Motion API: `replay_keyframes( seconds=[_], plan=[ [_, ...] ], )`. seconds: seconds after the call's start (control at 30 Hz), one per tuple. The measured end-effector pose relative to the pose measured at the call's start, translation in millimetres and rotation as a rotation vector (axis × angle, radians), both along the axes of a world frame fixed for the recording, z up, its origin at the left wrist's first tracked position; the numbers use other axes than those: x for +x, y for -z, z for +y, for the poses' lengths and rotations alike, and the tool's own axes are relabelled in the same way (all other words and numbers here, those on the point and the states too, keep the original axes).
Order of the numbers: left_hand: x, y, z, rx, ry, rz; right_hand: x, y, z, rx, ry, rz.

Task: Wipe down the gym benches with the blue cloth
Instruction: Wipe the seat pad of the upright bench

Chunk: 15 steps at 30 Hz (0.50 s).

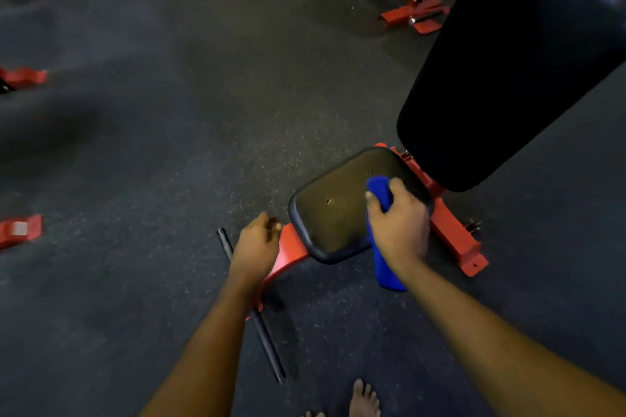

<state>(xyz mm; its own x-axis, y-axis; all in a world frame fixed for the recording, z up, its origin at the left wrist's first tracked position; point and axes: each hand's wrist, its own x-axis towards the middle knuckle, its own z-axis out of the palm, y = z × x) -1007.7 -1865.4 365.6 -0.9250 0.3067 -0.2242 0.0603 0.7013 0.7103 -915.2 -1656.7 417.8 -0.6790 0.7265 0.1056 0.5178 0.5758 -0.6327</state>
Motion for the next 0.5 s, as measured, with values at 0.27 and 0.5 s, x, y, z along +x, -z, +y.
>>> replay_keyframes(
  seconds=[0.27,0.5],
  plan=[
    [-68.8,177.5,21.0,-0.178,-0.041,0.048,-54.4,187.6,11.1,0.226,-0.677,-0.242],
    [-66.2,222.0,23.0,-0.405,-0.141,0.094,-48.3,219.8,8.7,0.411,-0.661,-0.181]
  ],
)
